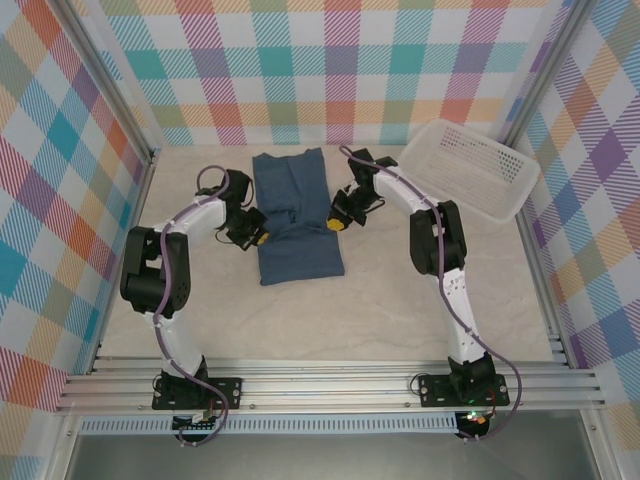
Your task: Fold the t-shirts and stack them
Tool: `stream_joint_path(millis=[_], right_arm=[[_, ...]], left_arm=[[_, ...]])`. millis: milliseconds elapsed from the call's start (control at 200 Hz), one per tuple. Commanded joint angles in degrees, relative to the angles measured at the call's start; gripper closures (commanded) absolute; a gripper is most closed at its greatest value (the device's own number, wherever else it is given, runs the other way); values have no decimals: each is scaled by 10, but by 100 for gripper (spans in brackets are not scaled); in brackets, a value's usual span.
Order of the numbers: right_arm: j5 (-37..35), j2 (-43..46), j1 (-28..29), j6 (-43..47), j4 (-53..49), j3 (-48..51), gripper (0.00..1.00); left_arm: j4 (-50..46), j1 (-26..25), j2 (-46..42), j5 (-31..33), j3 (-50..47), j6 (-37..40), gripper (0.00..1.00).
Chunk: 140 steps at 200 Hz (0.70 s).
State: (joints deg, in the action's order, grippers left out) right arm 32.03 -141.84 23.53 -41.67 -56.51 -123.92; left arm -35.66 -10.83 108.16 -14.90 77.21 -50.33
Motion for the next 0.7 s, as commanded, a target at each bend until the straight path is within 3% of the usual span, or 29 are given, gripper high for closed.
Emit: stream_joint_path(millis=[0,70,170,490,695], right_arm=[[6,-7,-8,22,-13,-27,72],[-8,6,-9,42,-10,-27,64],[-43,62,-9,62,14,18,60],[-45,283,9,34,164,382,56],[7,310,30,-2,211,481,50]], left_arm=[[-6,10,8,15,35,23,82],[-14,14,-4,36,40,21,71],[-24,12,-50,66,30,21,58],[-61,-16,-219,27,-178,-21,59],[7,-63,-238,-39,-279,-116,57]])
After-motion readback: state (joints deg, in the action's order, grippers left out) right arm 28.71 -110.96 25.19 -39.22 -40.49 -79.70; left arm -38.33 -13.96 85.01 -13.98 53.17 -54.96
